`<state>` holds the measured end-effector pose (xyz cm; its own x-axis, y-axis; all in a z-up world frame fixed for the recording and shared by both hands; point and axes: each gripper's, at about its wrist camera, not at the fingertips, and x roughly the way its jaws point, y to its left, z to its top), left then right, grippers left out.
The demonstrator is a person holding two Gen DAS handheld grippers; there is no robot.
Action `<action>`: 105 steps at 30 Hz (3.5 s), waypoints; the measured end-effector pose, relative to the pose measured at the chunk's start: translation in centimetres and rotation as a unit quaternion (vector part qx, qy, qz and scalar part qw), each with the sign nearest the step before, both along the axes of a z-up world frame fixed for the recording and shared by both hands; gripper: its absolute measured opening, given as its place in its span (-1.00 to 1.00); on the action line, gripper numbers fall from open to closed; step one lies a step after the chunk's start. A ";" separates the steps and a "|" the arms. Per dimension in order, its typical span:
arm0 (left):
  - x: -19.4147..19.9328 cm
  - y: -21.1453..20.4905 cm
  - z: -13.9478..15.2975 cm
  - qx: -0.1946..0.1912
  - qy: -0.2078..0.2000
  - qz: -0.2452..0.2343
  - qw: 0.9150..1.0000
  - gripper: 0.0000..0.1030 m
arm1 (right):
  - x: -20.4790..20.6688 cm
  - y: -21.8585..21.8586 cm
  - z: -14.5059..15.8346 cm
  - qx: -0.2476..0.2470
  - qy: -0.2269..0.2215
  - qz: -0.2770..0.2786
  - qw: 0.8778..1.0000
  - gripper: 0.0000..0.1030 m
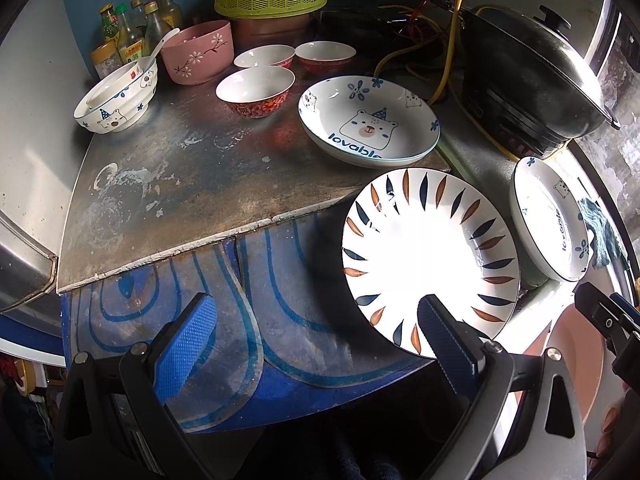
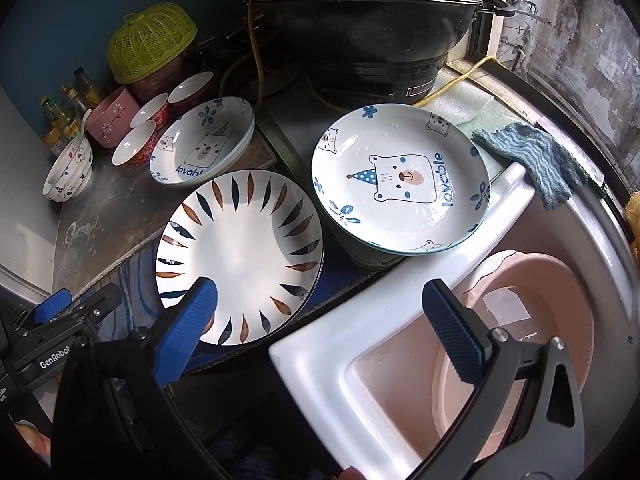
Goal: Organize plates and bowls
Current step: 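Close both grippers on the rim of the leaf-pattern plate, then lift the leaf-pattern plate out of the rack and carry it over the counter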
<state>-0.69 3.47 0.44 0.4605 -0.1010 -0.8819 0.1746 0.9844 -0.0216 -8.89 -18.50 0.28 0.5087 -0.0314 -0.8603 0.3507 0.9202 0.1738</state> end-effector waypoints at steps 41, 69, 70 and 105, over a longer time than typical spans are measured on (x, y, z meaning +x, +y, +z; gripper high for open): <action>10.9 -2.4 -8.9 -0.098 0.131 -0.088 0.983 -0.65 | 3.9 -3.9 -10.3 0.230 -0.007 -0.061 0.971 -0.57; 9.4 0.3 -7.3 -0.118 0.103 -0.088 0.984 -0.79 | 5.0 -2.1 -8.4 0.168 -0.012 -0.005 0.986 -0.79; 9.3 0.4 -7.2 -0.119 0.102 -0.085 0.984 -0.79 | 5.0 -2.0 -8.3 0.167 -0.013 -0.001 0.986 -0.79; 6.0 18.3 -2.6 -0.124 0.020 0.105 0.987 -0.79 | 12.6 13.5 -3.7 0.156 -0.032 0.223 0.962 -0.79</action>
<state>5.31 21.74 -2.14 0.4596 -0.2224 -0.8599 -0.0381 0.9623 -0.2693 3.72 -5.00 -3.47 0.4640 0.4561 -0.7594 -0.0870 0.8766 0.4733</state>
